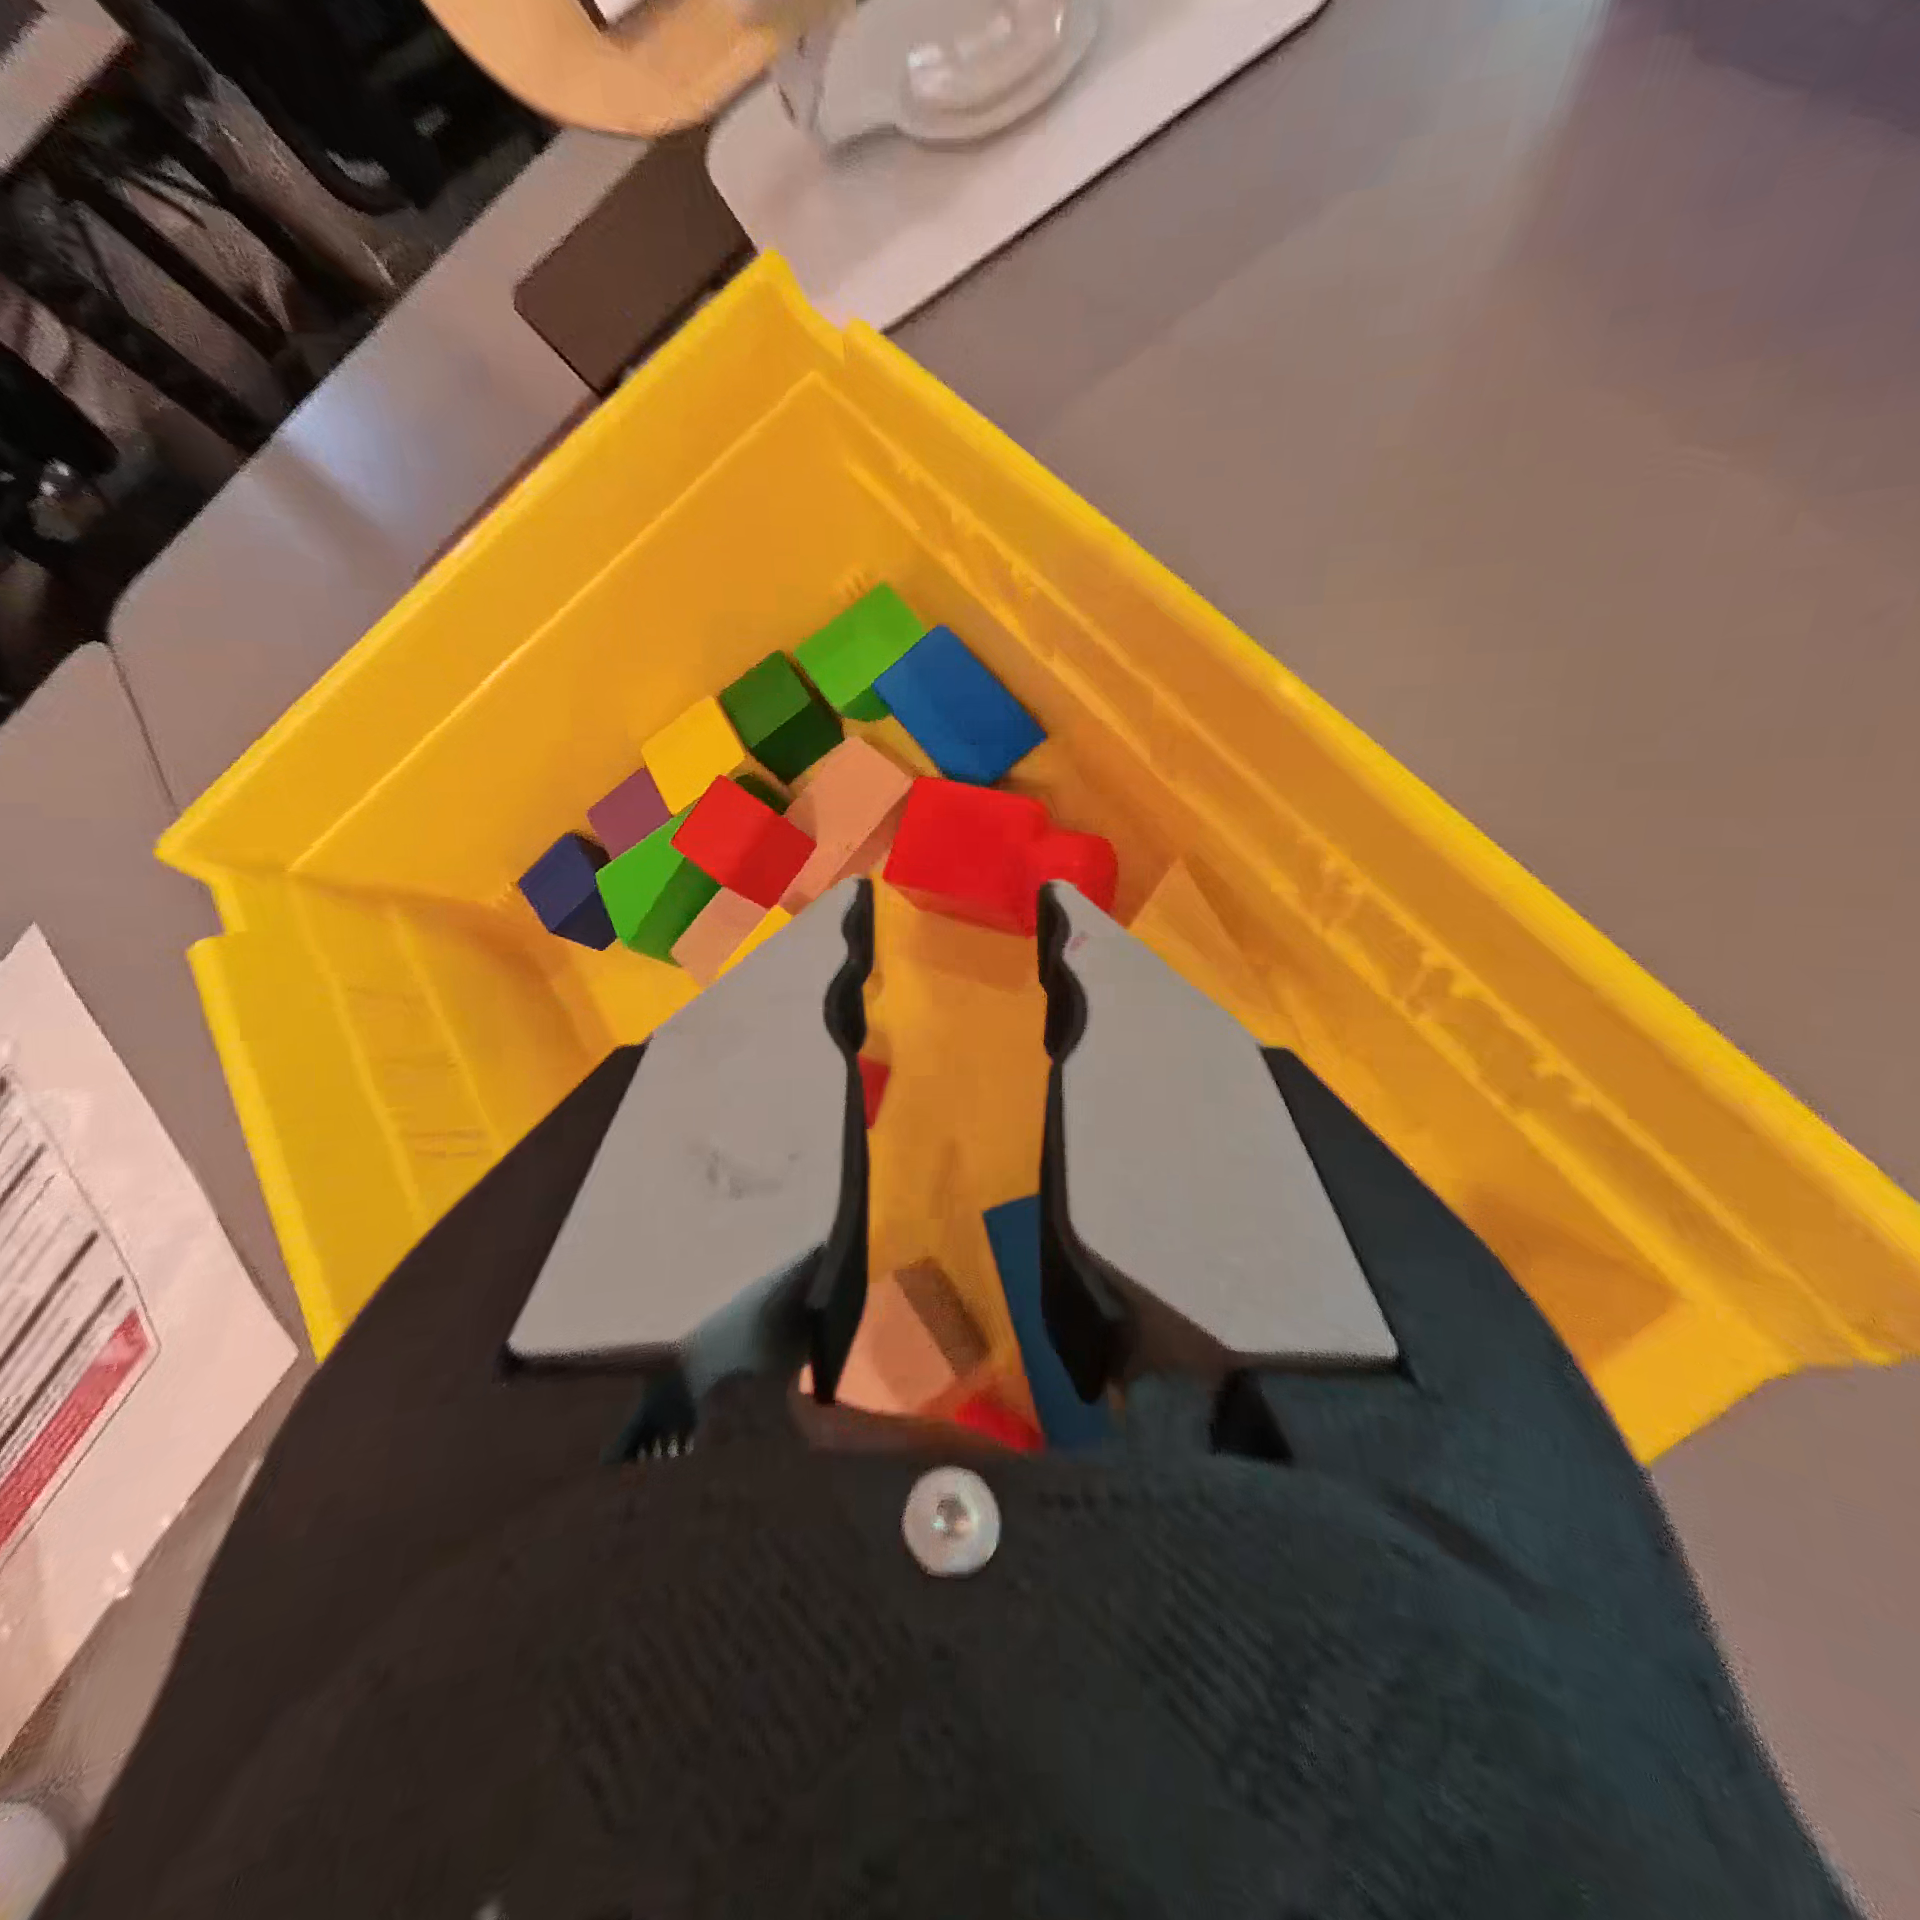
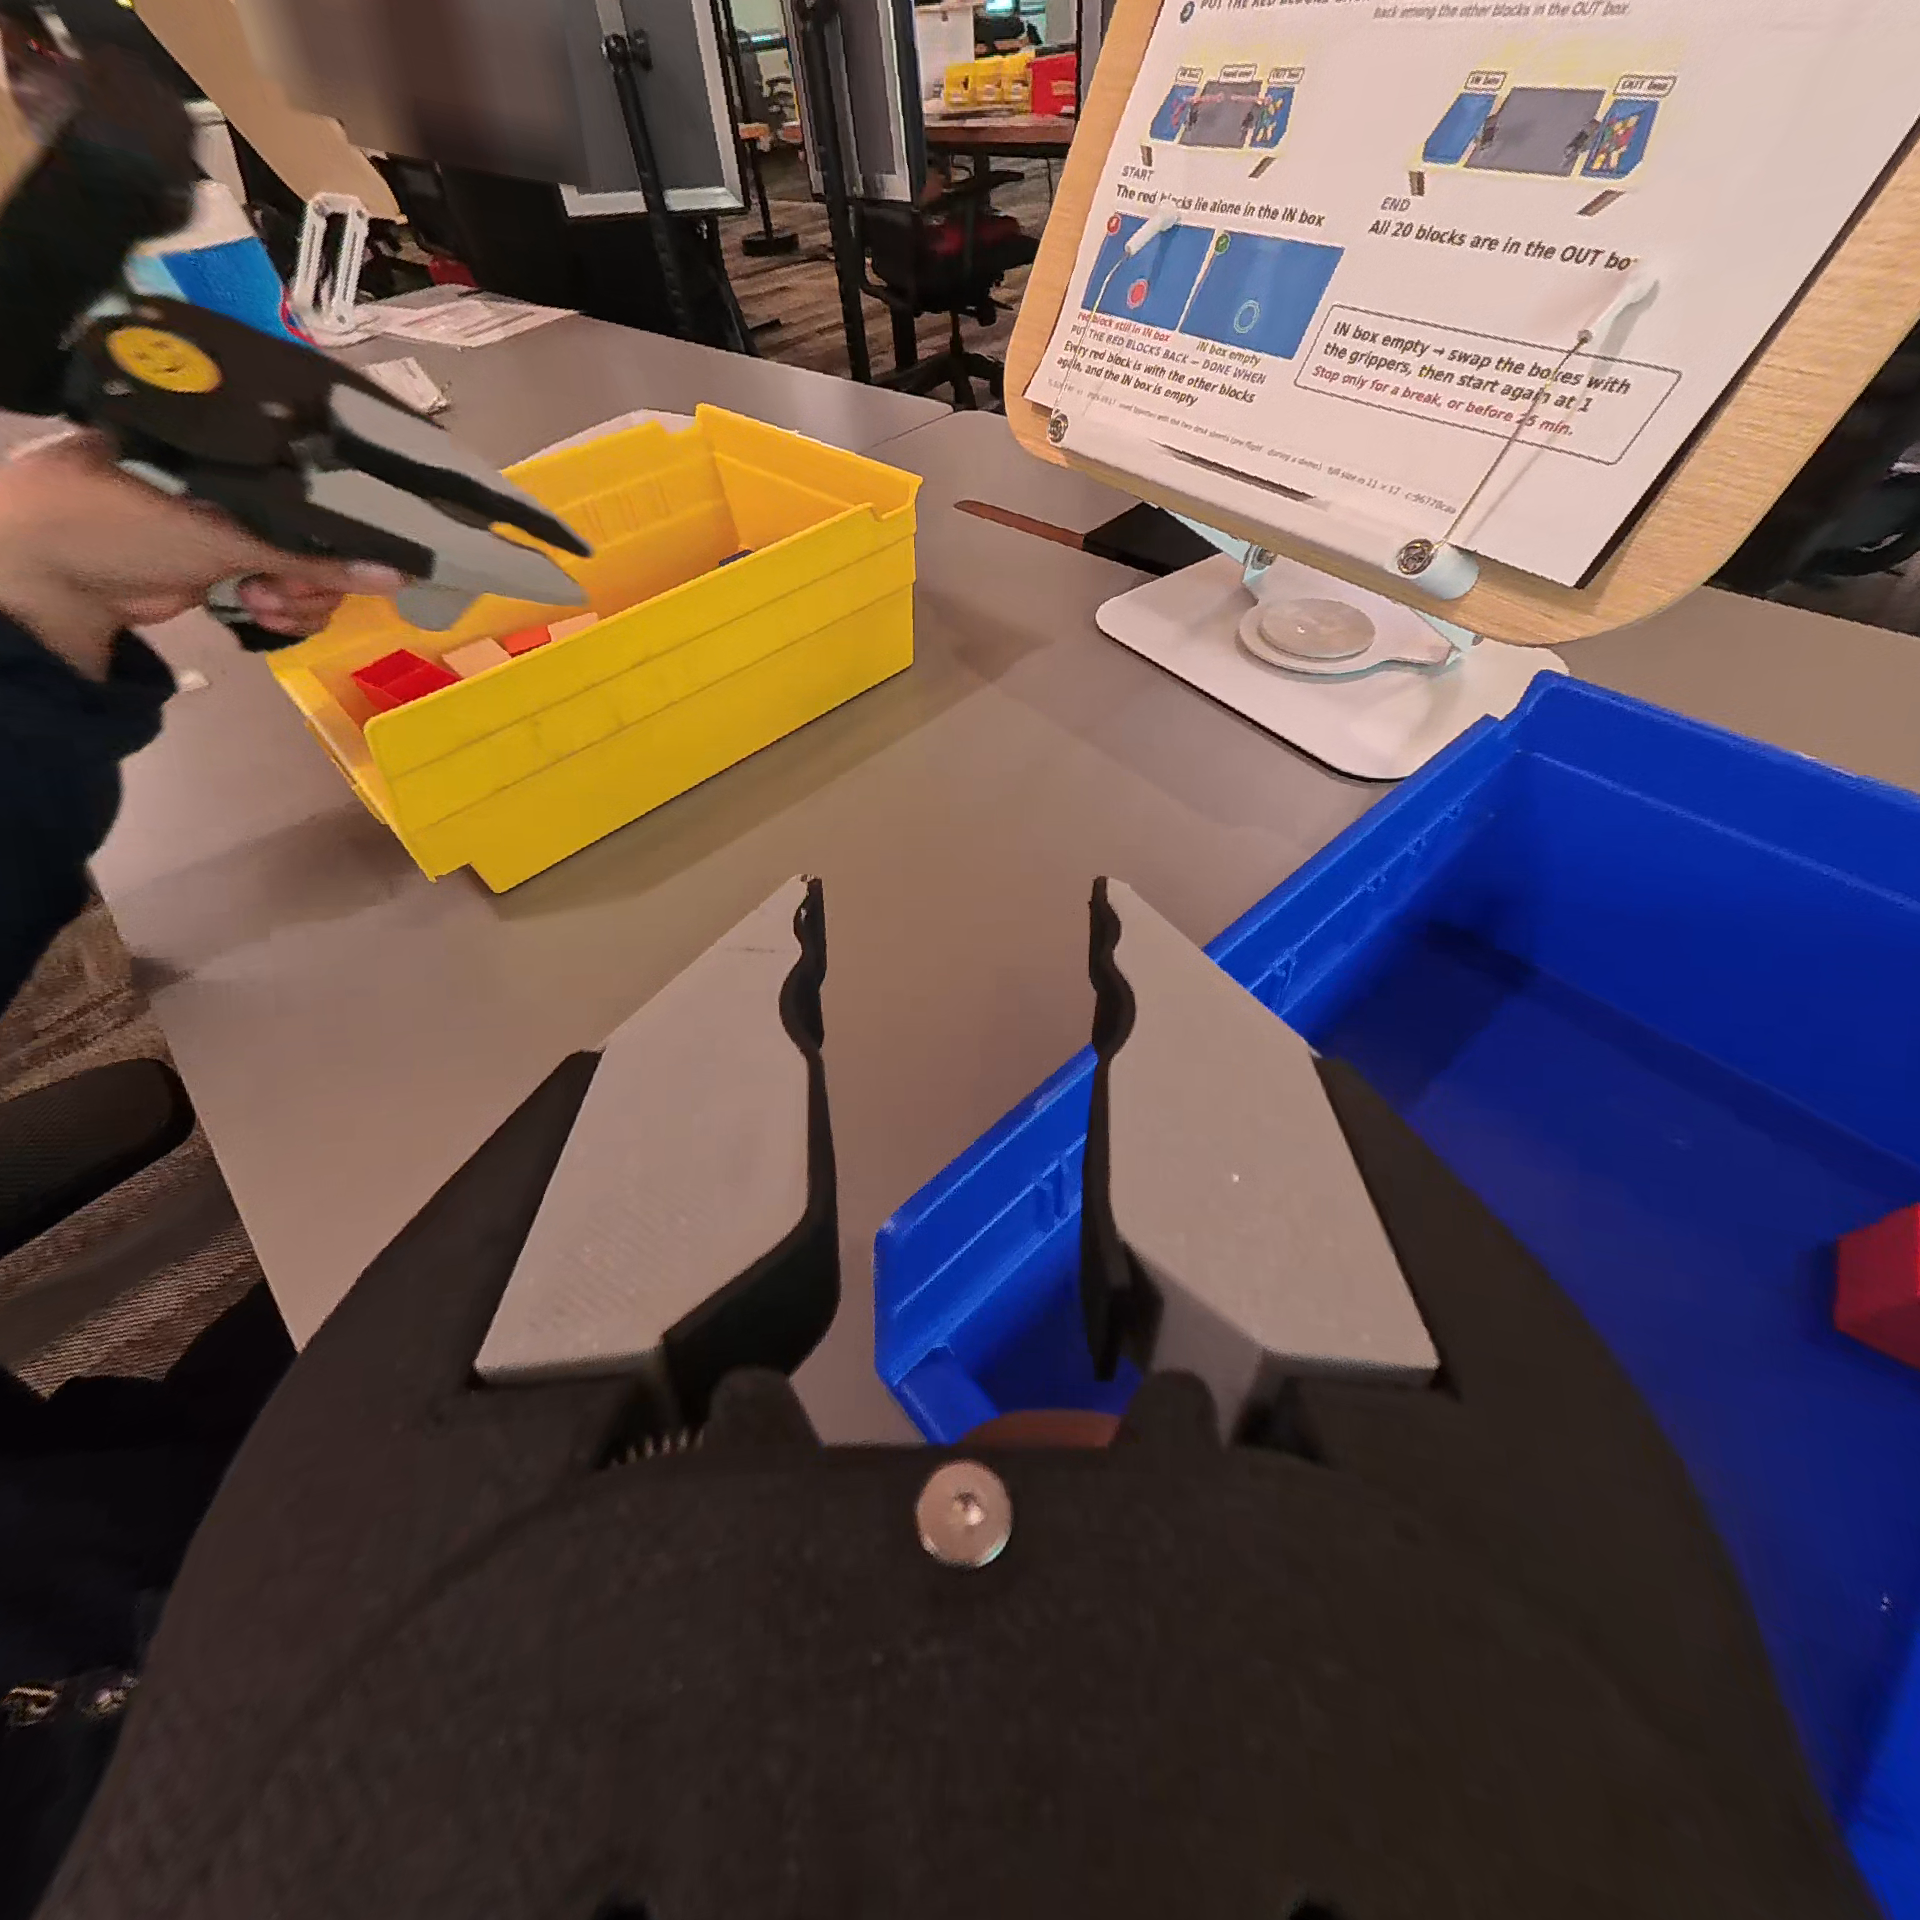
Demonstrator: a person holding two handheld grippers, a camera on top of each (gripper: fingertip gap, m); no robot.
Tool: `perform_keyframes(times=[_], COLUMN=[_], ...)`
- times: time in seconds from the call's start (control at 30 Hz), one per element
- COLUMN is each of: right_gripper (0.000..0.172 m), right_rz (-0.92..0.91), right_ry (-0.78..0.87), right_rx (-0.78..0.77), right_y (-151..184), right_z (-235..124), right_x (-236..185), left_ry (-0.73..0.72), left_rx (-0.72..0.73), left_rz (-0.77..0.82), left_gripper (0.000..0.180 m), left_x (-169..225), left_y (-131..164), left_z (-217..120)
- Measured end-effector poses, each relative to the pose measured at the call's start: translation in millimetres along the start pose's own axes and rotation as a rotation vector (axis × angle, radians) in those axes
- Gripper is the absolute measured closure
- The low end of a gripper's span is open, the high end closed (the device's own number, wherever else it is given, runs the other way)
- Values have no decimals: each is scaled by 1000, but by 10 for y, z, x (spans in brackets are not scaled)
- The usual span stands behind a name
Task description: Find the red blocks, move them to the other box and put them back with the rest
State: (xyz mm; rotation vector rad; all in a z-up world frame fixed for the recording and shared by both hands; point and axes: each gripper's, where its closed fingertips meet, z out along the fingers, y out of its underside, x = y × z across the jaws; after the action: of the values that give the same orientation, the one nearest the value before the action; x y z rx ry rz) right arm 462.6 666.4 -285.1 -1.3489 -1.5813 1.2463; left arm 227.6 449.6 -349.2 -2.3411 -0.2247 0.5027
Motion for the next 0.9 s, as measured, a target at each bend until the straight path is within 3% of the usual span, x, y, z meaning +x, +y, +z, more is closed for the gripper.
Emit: perform_keyframes(times=[0.13,0.23,0.33,0.43,0.53,0.77,0.83,0.9], right_gripper=[123,123,124,124,125,125,125,125], right_rz=[-33,-63,-64,-67,-69,-79,-76,-72], right_ry=[-1,20,19,24,27,15,-3,-38], right_rx=[-19,-21,-11,-1,8,18,19,23], right_y=[17,5,-25,-53,-75,-106,-110,-121], right_z=[-20,-60,-105,-158,-204,-247,-240,-223], right_x=[-37,-28,-31,-24,-22,-75,-121,-207], left_ry=[229,202,277,316,346,244,164,96], left_rx=[-118,-219,-286,-339,-394,-299,-187,14], left_rz=[-37,8,-13,-29,-8,34,55,149], left_gripper=[138,131,124,137,133,135,135,135], left_x=[95,-40,31,88,181,52,-60,-44], left_y=[-33,73,183,285,441,323,113,-229], left_z=[314,518,651,723,764,574,398,106])
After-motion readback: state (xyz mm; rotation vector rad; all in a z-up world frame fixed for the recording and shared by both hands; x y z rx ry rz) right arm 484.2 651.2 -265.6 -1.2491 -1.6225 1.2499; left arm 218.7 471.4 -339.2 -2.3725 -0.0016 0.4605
